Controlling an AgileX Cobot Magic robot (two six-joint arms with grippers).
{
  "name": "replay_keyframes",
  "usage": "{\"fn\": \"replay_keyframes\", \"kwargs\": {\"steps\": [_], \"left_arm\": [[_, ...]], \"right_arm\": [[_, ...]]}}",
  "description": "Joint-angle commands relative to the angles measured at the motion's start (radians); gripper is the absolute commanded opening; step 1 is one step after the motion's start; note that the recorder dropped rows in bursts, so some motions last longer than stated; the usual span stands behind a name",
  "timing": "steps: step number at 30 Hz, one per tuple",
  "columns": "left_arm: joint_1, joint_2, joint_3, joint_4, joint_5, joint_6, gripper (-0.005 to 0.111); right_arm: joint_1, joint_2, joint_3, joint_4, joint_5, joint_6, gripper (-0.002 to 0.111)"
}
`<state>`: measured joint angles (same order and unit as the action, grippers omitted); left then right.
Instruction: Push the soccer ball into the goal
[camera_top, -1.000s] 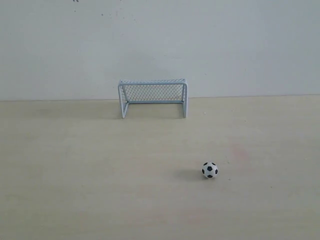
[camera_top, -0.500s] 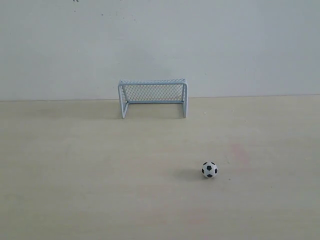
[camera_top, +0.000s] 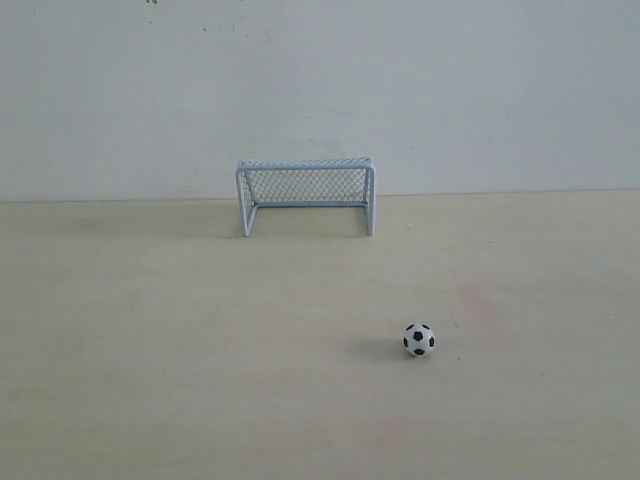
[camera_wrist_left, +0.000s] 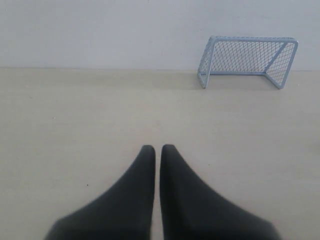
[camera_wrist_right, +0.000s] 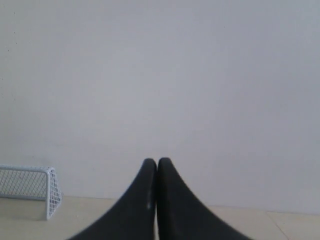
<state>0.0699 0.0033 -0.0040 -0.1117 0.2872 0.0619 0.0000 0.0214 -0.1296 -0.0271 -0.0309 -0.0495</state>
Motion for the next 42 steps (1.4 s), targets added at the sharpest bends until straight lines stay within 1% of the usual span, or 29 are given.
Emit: {"fn": "replay_keyframes", "kwargs": {"steps": [1,3,8,13,24,28,30,35,38,42], "left_arm": [[0.002,-0.003,0.004,0.004,0.001,-0.010,0.004],[0.002,-0.003,0.004,0.004,0.001,-0.010,0.004],[0.002,-0.003,0.004,0.004,0.001,-0.010,0.004],[0.002,-0.003,0.004,0.004,0.001,-0.010,0.004],[0.002,-0.003,0.004,0.004,0.001,-0.010,0.004],[0.002,-0.003,0.004,0.004,0.001,-0.010,0.004],[0.002,-0.003,0.004,0.004,0.001,-0.010,0.004],[0.002,-0.003,0.004,0.004,0.001,-0.010,0.004],[0.002,-0.003,0.004,0.004,0.001,-0.010,0.004],[0.002,-0.003,0.004,0.004,0.001,-0.010,0.004]], "right_arm": [[-0.001,0.118,-0.138,-0.008,0.146,-0.020,0.000],[-0.001,0.188,-0.192,-0.008,0.166,-0.020,0.000],[-0.001,0.283,-0.248,-0.008,0.114,-0.009,0.000],[-0.001,0.291,-0.248,-0.008,0.063,-0.009,0.000],[-0.001,0.318,-0.251,-0.002,0.065,0.031,0.000],[-0.001,0.448,-0.264,-0.002,0.084,0.031,0.000],[-0.001,0.551,-0.286,-0.002,0.117,0.031,0.000],[0.001,0.816,-0.400,-0.002,0.228,0.024,0.000],[0.001,0.953,-0.489,-0.002,0.292,-0.061,0.000],[0.001,1.076,-0.587,0.004,0.376,-0.185,0.000]]}}
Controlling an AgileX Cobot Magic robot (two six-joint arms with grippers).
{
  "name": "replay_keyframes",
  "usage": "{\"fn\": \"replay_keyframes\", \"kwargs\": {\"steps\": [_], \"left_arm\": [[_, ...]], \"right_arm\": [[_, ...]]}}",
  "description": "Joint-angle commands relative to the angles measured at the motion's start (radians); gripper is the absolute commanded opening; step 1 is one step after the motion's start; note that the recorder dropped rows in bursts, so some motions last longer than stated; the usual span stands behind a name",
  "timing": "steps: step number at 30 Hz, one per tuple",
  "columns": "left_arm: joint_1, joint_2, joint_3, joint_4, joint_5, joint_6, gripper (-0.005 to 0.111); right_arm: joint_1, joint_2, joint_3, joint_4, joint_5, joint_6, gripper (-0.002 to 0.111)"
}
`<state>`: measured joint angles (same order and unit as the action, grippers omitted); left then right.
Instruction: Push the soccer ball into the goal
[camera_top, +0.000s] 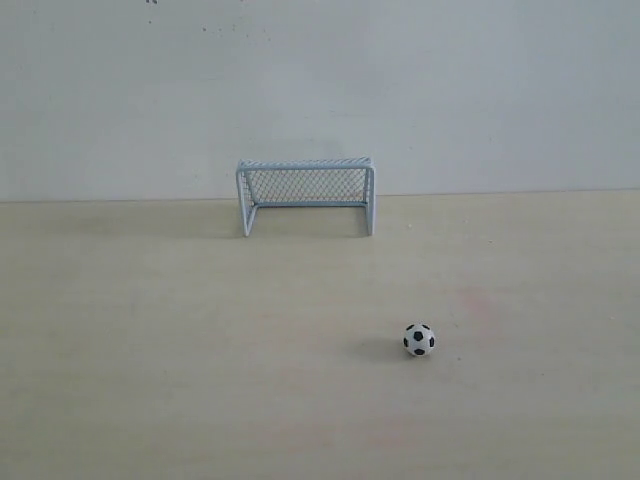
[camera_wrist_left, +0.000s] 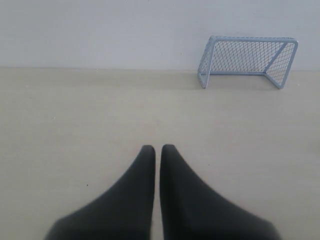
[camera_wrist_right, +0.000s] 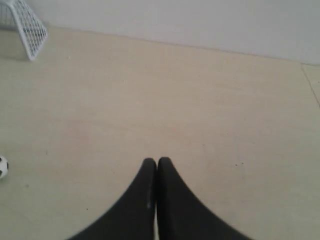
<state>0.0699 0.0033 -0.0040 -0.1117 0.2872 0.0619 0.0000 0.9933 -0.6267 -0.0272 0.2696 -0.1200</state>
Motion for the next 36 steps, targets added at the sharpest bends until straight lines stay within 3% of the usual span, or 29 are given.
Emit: {"fn": "replay_keyframes", "kwargs": {"steps": [1,12,18,25,30,36], "left_arm": [[0.002,-0.003,0.004,0.004,0.001,-0.010,0.004],[0.002,-0.003,0.004,0.004,0.001,-0.010,0.004],[0.002,-0.003,0.004,0.004,0.001,-0.010,0.004],[0.002,-0.003,0.004,0.004,0.001,-0.010,0.004],[0.002,-0.003,0.004,0.004,0.001,-0.010,0.004],[0.002,-0.003,0.004,0.004,0.001,-0.010,0.004]], "right_arm": [[0.001,0.132,-0.113,0.021,0.096,-0.155,0.000],[0.001,0.341,-0.295,0.453,0.434,-0.848,0.000],[0.001,0.424,-0.300,0.622,0.574,-1.105,0.000],[0.144,0.485,-0.305,0.580,0.566,-1.266,0.000],[0.273,0.517,-0.317,0.362,0.477,-1.283,0.000],[0.300,0.587,-0.409,0.326,0.548,-1.276,0.000]]}}
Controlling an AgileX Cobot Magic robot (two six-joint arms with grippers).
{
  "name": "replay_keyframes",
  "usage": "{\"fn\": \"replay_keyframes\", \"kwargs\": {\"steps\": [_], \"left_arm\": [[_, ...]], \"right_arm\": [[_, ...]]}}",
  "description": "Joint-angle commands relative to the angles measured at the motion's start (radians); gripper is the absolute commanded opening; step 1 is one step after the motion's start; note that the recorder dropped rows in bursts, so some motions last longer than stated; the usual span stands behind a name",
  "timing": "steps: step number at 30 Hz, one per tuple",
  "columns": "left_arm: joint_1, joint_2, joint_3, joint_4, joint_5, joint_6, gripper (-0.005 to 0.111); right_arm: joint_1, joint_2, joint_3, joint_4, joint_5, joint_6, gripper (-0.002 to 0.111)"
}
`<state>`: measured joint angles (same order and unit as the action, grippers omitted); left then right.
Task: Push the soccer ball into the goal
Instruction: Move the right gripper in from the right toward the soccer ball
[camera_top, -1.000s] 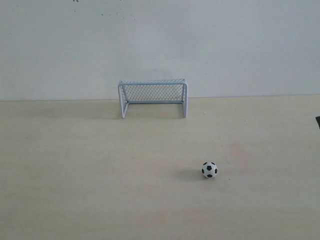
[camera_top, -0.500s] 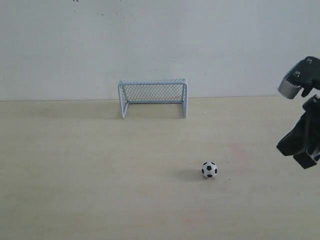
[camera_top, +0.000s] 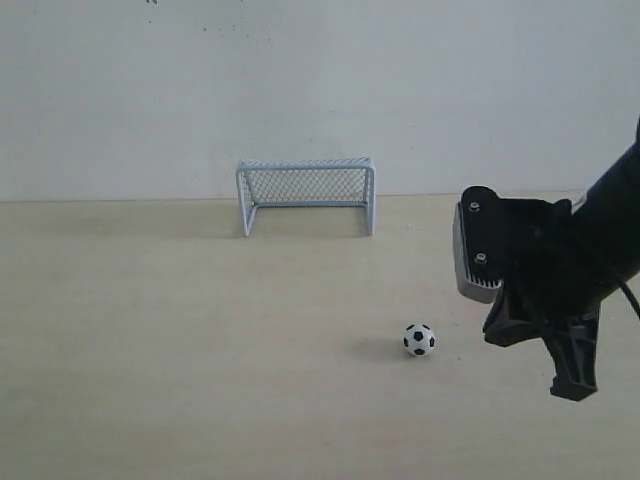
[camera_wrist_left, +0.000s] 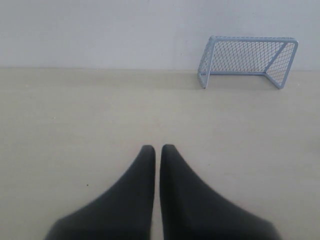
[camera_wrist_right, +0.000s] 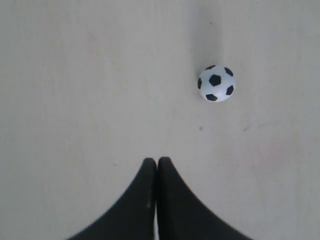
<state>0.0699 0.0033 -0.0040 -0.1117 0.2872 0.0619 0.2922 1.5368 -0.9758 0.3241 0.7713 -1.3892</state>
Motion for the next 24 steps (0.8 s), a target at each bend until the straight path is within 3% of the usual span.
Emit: {"fn": "replay_keyframes", "kwargs": {"steps": [1,7,24], "left_arm": [[0.002,-0.003,0.004,0.004,0.001,-0.010,0.004],[0.002,-0.003,0.004,0.004,0.001,-0.010,0.004],[0.002,-0.003,0.004,0.004,0.001,-0.010,0.004]], "right_arm": [[0.008,0.061,-0.076,-0.030,0.066,-0.007,0.000],[0.008,0.151,-0.135,-0.122,0.175,-0.007,0.000],[0.008,0.173,-0.137,-0.106,0.181,-0.138,0.000]]}}
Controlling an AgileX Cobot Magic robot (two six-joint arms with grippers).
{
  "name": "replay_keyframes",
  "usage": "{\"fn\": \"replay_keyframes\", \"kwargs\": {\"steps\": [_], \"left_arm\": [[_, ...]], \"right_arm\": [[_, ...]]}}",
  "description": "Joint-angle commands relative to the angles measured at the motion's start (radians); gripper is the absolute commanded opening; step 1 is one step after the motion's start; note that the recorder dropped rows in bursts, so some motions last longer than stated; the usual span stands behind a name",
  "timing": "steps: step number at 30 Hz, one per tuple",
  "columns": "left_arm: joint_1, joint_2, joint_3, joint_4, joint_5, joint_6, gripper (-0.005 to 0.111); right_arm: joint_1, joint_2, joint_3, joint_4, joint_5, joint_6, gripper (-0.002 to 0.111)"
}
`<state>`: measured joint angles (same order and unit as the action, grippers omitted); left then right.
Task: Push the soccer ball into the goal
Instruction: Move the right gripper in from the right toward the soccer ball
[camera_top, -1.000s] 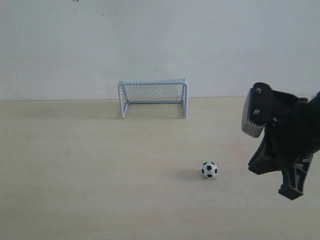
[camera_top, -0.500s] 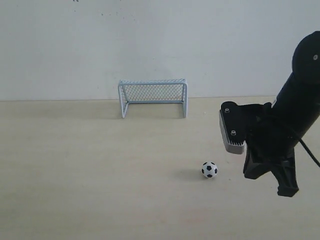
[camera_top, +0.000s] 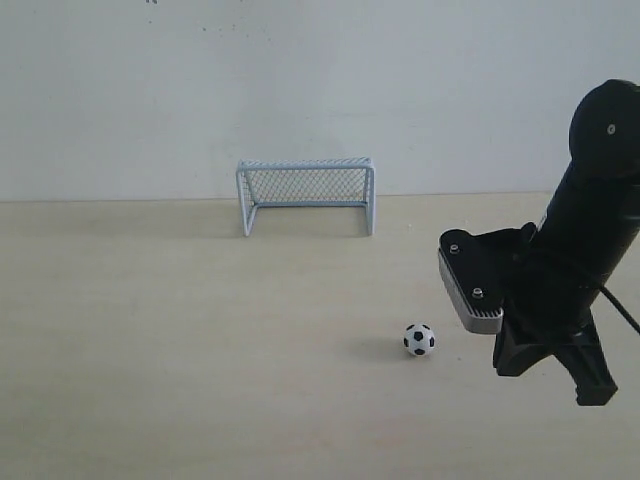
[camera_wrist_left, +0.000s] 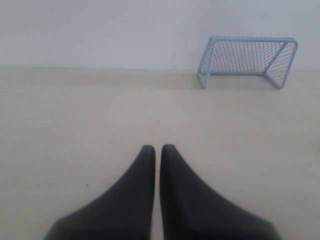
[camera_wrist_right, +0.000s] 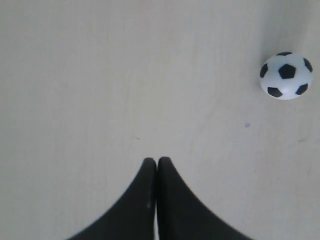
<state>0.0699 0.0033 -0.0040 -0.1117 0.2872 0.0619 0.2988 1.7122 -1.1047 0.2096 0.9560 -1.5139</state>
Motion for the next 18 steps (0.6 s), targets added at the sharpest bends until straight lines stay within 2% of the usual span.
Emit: {"fn": "replay_keyframes", "kwargs": {"steps": [1,18], "left_arm": [[0.002,-0.003,0.004,0.004,0.001,-0.010,0.004],[0.002,-0.003,0.004,0.004,0.001,-0.010,0.004]], "right_arm": [[0.001,-0.003,-0.008,0.027,-0.012,-0.013,0.000],[0.001,-0.003,-0.008,0.050,-0.016,0.015,0.000]]}}
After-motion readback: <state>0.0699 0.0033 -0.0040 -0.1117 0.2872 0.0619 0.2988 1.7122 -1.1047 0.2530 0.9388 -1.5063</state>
